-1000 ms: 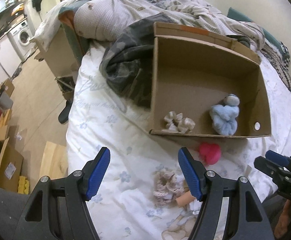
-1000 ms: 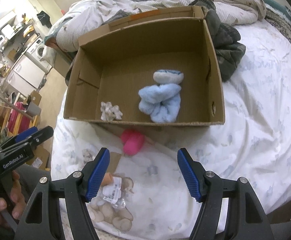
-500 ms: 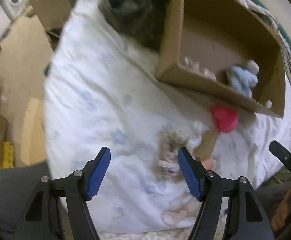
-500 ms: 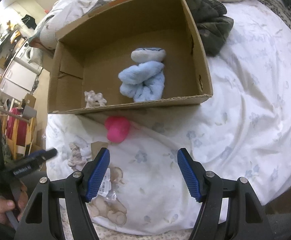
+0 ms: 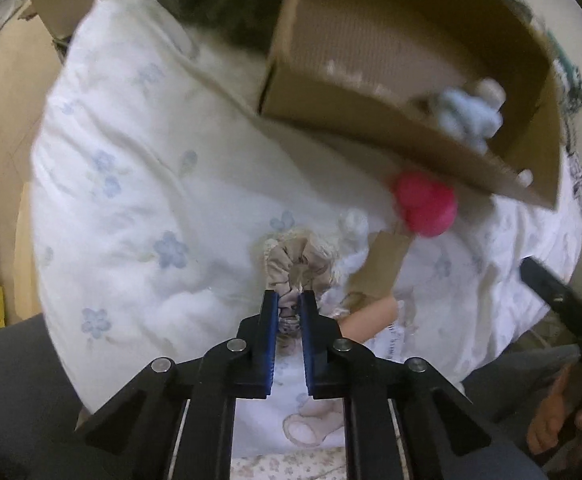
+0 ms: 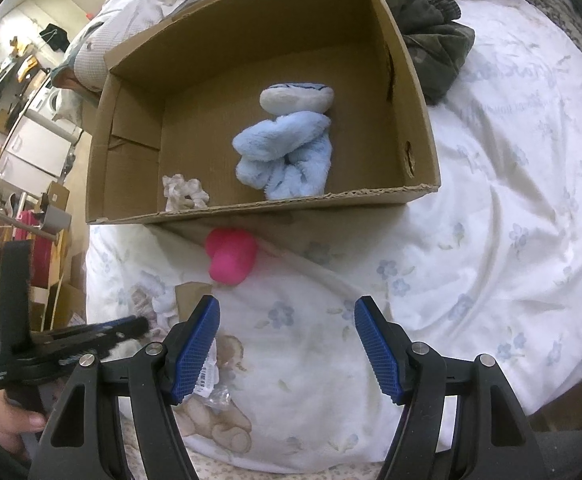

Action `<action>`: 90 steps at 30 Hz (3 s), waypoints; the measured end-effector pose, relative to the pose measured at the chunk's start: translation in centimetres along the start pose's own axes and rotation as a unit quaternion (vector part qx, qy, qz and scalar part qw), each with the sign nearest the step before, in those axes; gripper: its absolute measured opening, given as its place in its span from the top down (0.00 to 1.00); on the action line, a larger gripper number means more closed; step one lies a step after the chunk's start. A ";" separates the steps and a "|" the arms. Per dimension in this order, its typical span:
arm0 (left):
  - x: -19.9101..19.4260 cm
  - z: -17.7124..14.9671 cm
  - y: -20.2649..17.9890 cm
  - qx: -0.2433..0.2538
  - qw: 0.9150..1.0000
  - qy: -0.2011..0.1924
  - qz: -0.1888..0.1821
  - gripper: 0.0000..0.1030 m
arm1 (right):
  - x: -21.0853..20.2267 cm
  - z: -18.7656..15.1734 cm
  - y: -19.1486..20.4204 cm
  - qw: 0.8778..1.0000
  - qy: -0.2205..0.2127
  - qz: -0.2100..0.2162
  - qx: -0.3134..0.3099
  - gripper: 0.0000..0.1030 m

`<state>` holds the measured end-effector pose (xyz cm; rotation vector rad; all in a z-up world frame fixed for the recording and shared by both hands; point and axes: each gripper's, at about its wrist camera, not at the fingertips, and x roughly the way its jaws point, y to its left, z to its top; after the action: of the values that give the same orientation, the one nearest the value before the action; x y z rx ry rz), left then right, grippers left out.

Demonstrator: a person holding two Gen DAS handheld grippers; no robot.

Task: Organize soft objects
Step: 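Grasp the beige lace scrunchie on the bed with the left tool, then carry the beige scrunchie over the box with the left tool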

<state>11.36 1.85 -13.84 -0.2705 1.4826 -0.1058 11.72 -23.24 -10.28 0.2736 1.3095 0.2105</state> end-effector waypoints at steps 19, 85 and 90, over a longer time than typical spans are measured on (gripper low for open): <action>-7.3 0.7 1.2 -0.017 0.992 -0.119 0.032 0.92 | 6.3 -0.9 6.4 0.986 0.119 0.101 -0.054 0.50; -10.0 0.4 -1.4 0.009 0.984 -0.174 0.044 0.92 | -0.6 0.6 2.8 0.990 0.012 0.139 -0.014 0.93; -13.8 1.6 -3.8 0.040 0.973 -0.226 0.038 0.92 | -3.8 2.8 2.9 0.986 -0.030 0.166 -0.012 0.93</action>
<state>12.08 1.59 0.60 -0.1570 1.0317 -0.0381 13.54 -21.84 -5.21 0.4750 1.1960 0.4954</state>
